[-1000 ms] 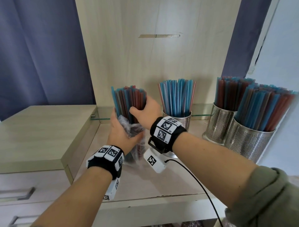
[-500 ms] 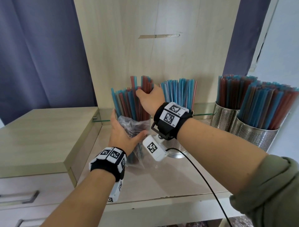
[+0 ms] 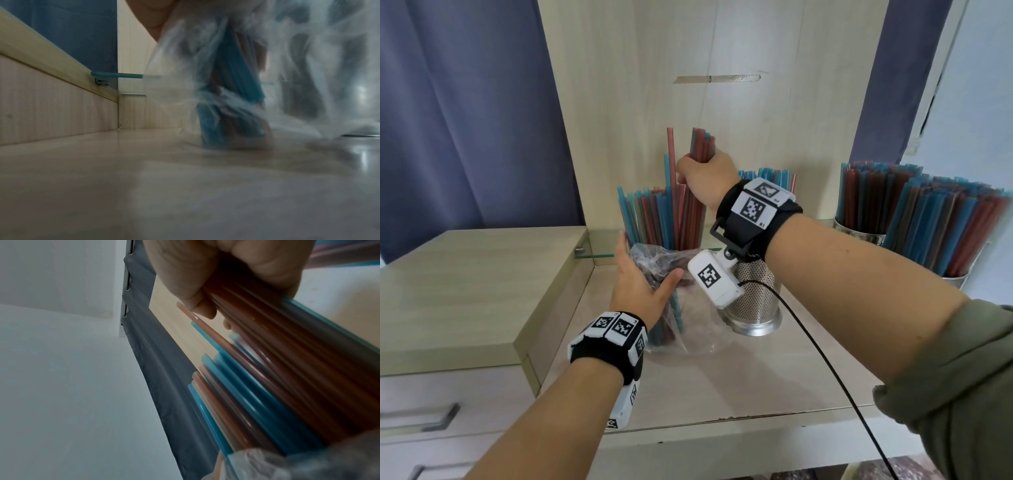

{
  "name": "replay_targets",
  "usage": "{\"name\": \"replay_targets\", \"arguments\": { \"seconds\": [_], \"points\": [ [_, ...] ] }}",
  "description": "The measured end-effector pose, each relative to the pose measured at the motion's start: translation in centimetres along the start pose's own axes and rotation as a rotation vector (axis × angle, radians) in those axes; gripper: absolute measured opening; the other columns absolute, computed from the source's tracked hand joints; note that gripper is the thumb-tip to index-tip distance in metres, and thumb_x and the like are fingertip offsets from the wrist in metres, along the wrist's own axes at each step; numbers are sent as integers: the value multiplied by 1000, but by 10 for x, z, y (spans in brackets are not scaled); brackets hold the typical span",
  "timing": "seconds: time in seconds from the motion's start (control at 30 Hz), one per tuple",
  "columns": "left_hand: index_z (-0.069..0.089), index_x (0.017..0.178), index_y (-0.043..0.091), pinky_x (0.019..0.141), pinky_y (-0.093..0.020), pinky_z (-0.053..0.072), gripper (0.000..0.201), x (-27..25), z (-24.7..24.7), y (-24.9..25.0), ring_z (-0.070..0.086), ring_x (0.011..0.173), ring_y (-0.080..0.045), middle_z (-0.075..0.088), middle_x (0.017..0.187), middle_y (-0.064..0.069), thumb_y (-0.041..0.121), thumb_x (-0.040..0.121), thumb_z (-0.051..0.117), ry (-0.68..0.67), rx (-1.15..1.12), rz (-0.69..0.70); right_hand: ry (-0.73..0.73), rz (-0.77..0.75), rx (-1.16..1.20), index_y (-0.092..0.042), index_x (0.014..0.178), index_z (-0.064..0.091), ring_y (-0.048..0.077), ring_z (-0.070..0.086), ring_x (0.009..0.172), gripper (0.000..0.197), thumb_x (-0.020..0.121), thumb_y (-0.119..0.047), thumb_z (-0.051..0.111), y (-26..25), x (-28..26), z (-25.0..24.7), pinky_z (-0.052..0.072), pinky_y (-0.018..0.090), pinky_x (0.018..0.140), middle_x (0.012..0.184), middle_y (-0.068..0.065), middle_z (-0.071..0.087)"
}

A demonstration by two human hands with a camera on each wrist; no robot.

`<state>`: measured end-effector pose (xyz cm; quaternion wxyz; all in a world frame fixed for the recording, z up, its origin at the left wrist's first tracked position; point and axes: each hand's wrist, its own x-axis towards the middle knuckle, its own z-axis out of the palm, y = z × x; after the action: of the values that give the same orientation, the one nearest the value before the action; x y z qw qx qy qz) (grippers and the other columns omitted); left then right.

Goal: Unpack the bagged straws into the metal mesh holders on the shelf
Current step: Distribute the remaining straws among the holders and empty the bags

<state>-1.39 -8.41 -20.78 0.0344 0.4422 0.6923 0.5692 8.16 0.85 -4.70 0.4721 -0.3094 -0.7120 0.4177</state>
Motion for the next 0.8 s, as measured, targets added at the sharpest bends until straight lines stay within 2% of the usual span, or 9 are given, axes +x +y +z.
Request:
{"name": "replay_targets", "arguments": {
  "seconds": [0.07, 0.17, 0.3, 0.43, 0.6, 0.73, 0.8],
  "points": [
    [-4, 154, 19, 103, -23, 29, 113, 1, 0, -1, 39, 138, -22, 28, 158, -9, 30, 79, 79, 3, -4, 2, -31, 39, 30, -7, 78, 58, 17, 53, 62, 10, 87, -10, 55, -4, 4, -3, 46, 23, 58, 72, 8, 57],
    [-3, 154, 18, 103, -23, 31, 112, 1, 0, -2, 41, 137, -22, 31, 156, -9, 32, 79, 78, -4, -4, 11, -62, 106, 78, -8, 70, 56, 21, 56, 63, 17, 86, -3, 53, -14, 10, -6, 48, 30, 66, 65, 6, 56],
    [-3, 155, 17, 102, -22, 31, 105, 0, 0, -2, 40, 138, -23, 30, 157, -11, 36, 83, 72, -11, 18, 45, -50, 113, 46, -7, 67, 56, 16, 52, 49, 18, 85, -4, 54, -23, 16, -10, 45, 25, 56, 57, 4, 56],
    [-4, 155, 15, 104, -21, 28, 101, 2, 1, -5, 32, 143, -22, 21, 160, -11, 37, 86, 67, -13, 18, 57, -30, 141, 117, -6, 70, 55, 21, 55, 54, 15, 85, -5, 57, -27, 21, -8, 47, 29, 60, 56, 6, 55],
    [-5, 155, 15, 105, -22, 28, 98, 2, 2, -5, 30, 144, -22, 18, 161, -12, 37, 88, 63, -17, 12, 61, 19, 138, 181, -6, 74, 53, 17, 50, 51, 13, 86, -3, 56, -31, 24, -14, 43, 21, 52, 62, 6, 51],
    [-5, 155, 16, 105, -22, 29, 95, 1, 1, -5, 32, 143, -22, 19, 161, -13, 35, 90, 62, -28, 21, 68, -88, 87, 164, -8, 79, 61, 19, 54, 57, 13, 85, -15, 69, -26, 26, -12, 50, 32, 65, 62, 4, 56],
    [-4, 155, 15, 104, -17, 26, 93, 0, 1, -3, 28, 145, -20, 16, 161, -11, 31, 91, 62, -30, 20, 74, -135, 81, 101, -7, 94, 65, 20, 63, 73, 26, 82, -28, 76, -25, 28, -12, 56, 33, 75, 78, 6, 65]
  ]
}}
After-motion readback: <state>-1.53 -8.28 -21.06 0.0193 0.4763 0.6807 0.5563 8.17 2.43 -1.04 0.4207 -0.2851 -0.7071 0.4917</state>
